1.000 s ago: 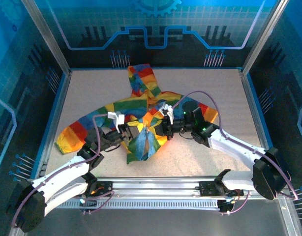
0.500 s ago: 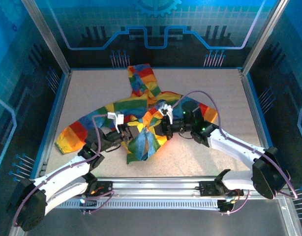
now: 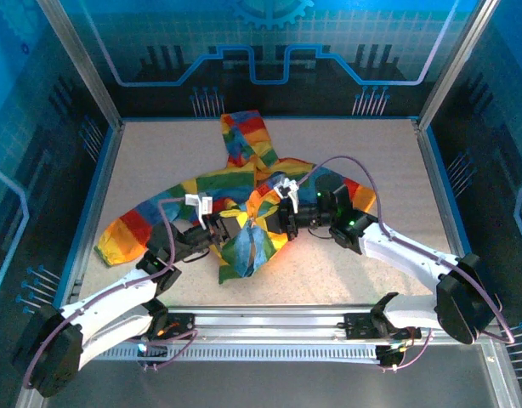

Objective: Zip up the jacket

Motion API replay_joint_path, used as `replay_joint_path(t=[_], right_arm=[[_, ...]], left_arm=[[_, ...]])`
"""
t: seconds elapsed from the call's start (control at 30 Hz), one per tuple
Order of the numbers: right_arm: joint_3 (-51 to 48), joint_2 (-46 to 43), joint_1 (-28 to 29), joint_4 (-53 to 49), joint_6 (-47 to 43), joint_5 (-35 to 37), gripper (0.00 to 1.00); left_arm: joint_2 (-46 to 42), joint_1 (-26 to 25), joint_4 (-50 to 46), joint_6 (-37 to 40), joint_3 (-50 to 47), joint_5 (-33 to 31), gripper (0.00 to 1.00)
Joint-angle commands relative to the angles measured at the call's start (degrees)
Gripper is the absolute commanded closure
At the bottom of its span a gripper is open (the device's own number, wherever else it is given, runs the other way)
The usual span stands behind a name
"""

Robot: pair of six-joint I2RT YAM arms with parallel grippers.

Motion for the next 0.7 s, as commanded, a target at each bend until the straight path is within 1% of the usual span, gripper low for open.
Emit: replay_joint_path(t=[0.0, 0.17, 0.43, 0.67], right_arm=[[1.90, 0.47, 0.45, 3.25, 0.46, -1.09, 1.00], [1.24, 0.46, 0.25, 4.27, 0.91, -1.02, 1.00], [0.98, 0.83, -0.45, 5.91, 1.91, -1.70, 1.00], [1.73, 1.00, -0.70, 3.61, -0.23, -1.26, 1.00]], left_arm=[[0.56, 0.31, 4.82, -1.57, -1.17, 1.47, 1.00], [0.43, 0.35, 5.51, -2.29, -1.58, 1.29, 1.00], [0.49, 0.40, 6.60, -4.13, -2.02, 2.69, 1.00], [0.48, 0.56, 6.95, -5.98, -2.32, 3.67, 1.00]])
